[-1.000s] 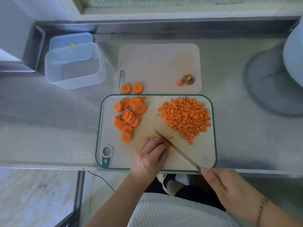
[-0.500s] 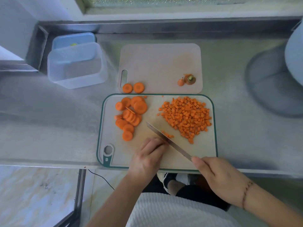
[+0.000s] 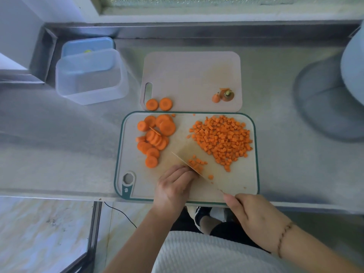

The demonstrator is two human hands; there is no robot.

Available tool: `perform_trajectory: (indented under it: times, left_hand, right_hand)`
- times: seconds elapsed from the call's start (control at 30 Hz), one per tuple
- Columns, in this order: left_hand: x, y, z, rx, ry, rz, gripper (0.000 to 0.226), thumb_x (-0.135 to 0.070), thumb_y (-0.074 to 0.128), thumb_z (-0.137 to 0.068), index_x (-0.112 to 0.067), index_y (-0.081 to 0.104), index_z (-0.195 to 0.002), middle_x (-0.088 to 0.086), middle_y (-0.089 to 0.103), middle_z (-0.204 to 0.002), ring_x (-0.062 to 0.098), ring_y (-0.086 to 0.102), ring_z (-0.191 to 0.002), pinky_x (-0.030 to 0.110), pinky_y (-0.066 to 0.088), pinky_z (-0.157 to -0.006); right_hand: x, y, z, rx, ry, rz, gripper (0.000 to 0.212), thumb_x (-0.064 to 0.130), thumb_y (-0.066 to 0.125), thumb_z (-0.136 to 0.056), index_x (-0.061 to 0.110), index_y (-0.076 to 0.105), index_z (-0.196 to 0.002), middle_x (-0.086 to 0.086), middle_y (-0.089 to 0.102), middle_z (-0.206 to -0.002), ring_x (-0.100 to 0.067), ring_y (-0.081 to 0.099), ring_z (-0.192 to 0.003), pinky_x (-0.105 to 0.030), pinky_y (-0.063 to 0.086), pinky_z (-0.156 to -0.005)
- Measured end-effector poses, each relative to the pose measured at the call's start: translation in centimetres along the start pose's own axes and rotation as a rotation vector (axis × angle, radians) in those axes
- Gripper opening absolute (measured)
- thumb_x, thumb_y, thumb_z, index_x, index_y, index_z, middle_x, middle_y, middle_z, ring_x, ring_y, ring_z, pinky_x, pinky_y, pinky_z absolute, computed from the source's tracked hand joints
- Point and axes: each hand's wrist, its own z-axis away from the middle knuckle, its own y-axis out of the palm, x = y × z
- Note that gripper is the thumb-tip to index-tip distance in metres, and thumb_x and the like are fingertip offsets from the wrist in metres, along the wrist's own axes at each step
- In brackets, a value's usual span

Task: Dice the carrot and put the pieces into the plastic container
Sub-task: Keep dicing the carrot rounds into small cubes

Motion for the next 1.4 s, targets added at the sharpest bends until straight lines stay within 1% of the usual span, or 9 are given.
perform_trajectory:
  times: [0.13,0.27,0.53,0.7,0.9,1.07,1.2,1.3,1.4]
  left_hand:
    - [0.3,-0.1,0.3,0.011,0.009,-0.007,0.012,0.006,0.068,-0.09,-0.002,0.075,-0.084,0.004,0.073,-0.088,0.022,0.067,-0.083,0.035,0.056,-0.073]
    - [0.1,-0.9,0.7,0.005,0.011,0.038,0.024,0.009,0.055,-0.094,-0.001,0.077,-0.094,0.004,0.073,-0.099,0.017,0.067,-0.093,0.028,0.056,-0.083]
    - [-0.6,-2.4,0.0,-0.229,-0.296,0.095,0.015,-0.001,0.05,-0.083,0.003,0.063,-0.079,0.007,0.06,-0.091,0.002,0.057,-0.089,0.012,0.043,-0.077]
    - [0.4,-3.3,-1.9,-0.282,-0.273,-0.003,0.014,-0.002,0.054,-0.084,0.001,0.068,-0.082,0.006,0.061,-0.095,0.015,0.06,-0.088,0.017,0.045,-0.085]
    - [3.9,-3.6,-7.8,-0.049,-0.164,-0.353,0.028,-0.017,0.071,-0.08,-0.008,0.071,-0.106,0.008,0.07,-0.109,0.033,0.055,-0.105,0.042,0.042,-0.092]
    - [5.3,-2.9,-10.1,0.118,-0.158,-0.556,0.043,-0.036,0.071,-0.073,-0.015,0.071,-0.111,0.001,0.073,-0.105,0.03,0.051,-0.111,0.041,0.028,-0.086]
    - [5.5,-3.0,-9.6,-0.006,-0.006,-0.591,0.024,-0.018,0.073,-0.077,-0.013,0.074,-0.1,-0.002,0.074,-0.093,0.029,0.065,-0.096,0.041,0.03,-0.08]
    - [5.2,-3.3,-9.1,-0.022,0.081,-0.48,0.012,-0.01,0.071,-0.084,-0.009,0.075,-0.095,0.001,0.073,-0.088,0.029,0.067,-0.083,0.04,0.034,-0.078]
    - [2.8,-3.5,-7.8,-0.034,-0.033,-0.213,0.008,-0.004,0.069,-0.083,-0.007,0.075,-0.088,0.001,0.072,-0.084,0.019,0.063,-0.079,0.035,0.043,-0.077]
  right_hand:
    - [0.3,-0.7,-0.3,-0.021,-0.002,-0.121,0.055,0.059,0.025,-0.089,0.019,0.04,-0.056,0.008,0.041,-0.044,-0.004,0.044,-0.047,-0.019,0.036,-0.053]
    - [-0.4,-1.3,1.1,-0.065,0.012,-0.19,0.057,0.061,0.027,-0.087,0.014,0.04,-0.056,0.002,0.039,-0.046,-0.007,0.039,-0.045,-0.022,0.033,-0.049]
    - [0.4,-1.0,1.8,0.096,-0.011,-0.245,0.047,0.042,0.034,-0.097,0.015,0.042,-0.06,0.018,0.049,-0.049,0.002,0.048,-0.055,-0.01,0.038,-0.06]
    - [-0.8,-1.1,0.5,0.057,0.063,-0.21,0.056,0.063,0.028,-0.085,0.015,0.039,-0.057,0.007,0.041,-0.044,-0.005,0.042,-0.046,-0.016,0.034,-0.051]
    - [-0.7,-3.0,-0.5,0.035,0.235,-0.404,0.058,0.066,0.029,-0.078,0.011,0.04,-0.063,0.003,0.031,-0.043,-0.004,0.027,-0.032,-0.012,0.026,-0.034]
    - [-0.3,-3.0,0.0,0.051,0.219,-0.461,0.064,0.063,0.031,-0.079,0.002,0.048,-0.068,-0.004,0.036,-0.05,-0.006,0.028,-0.034,-0.011,0.025,-0.034]
    - [-0.8,-2.5,0.5,-0.054,0.117,-0.381,0.071,0.081,0.023,-0.079,0.018,0.044,-0.054,0.004,0.035,-0.041,-0.006,0.032,-0.038,-0.017,0.027,-0.042]
    - [-1.8,-2.2,0.8,-0.156,0.014,-0.149,0.07,0.081,0.02,-0.074,0.018,0.044,-0.056,0.003,0.054,-0.052,-0.012,0.05,-0.047,-0.022,0.033,-0.047]
    - [-2.6,-1.9,1.0,-0.237,-0.034,0.072,0.074,0.085,0.005,-0.074,0.024,0.046,-0.065,0.001,0.054,-0.052,-0.012,0.053,-0.05,-0.022,0.039,-0.049]
